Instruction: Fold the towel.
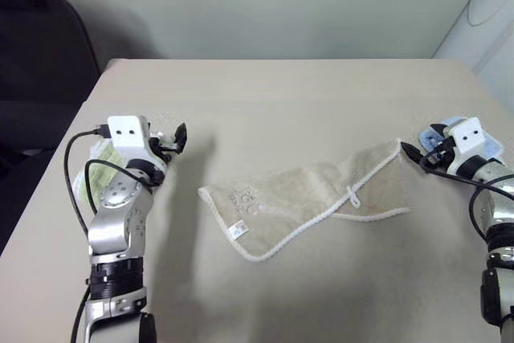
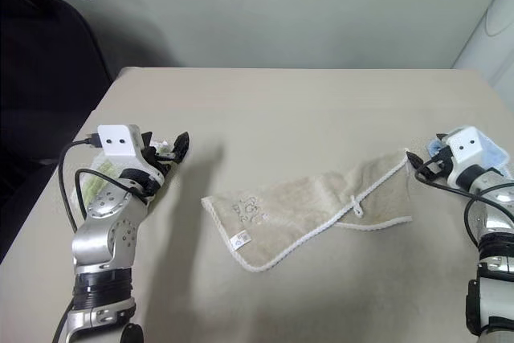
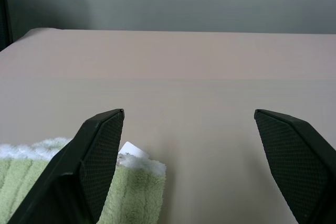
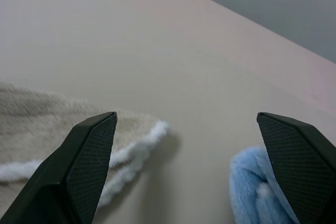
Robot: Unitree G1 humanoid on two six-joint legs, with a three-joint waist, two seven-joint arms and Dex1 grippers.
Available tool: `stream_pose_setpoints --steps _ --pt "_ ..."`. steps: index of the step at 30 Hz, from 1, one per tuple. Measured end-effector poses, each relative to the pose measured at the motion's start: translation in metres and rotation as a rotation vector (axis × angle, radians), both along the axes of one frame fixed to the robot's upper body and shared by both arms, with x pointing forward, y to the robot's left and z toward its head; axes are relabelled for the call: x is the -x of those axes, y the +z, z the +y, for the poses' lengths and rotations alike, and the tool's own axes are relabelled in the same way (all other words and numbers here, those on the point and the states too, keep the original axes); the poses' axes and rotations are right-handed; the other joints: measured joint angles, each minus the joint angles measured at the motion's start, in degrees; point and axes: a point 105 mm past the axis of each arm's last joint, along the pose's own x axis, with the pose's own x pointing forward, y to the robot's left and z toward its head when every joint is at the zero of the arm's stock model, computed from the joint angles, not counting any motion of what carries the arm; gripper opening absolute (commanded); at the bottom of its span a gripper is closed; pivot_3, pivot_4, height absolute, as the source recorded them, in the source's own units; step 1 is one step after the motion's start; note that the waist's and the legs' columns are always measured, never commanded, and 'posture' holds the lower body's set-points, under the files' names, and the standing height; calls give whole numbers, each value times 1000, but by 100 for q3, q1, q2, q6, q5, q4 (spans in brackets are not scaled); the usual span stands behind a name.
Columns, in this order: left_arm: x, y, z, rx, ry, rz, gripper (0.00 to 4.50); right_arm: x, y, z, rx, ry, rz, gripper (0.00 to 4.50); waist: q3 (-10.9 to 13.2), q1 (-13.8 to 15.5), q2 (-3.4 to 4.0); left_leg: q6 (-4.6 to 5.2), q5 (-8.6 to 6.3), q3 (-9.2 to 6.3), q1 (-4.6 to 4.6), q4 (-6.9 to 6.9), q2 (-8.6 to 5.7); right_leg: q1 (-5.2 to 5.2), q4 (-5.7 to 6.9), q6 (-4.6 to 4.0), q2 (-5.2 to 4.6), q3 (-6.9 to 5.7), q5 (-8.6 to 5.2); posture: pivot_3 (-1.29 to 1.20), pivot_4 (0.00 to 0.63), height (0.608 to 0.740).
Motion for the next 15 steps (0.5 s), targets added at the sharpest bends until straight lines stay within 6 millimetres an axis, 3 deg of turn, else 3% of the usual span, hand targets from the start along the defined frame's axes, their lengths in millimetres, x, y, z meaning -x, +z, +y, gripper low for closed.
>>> stream_pose_setpoints --steps 15 --pt "-2 -2 -18 -50 -98 2 4314 14 -6 -2 -15 0 12 4500 0 21 0 -1 1 0 0 2 -1 1 -2 0 0 0 0 0 150 740"
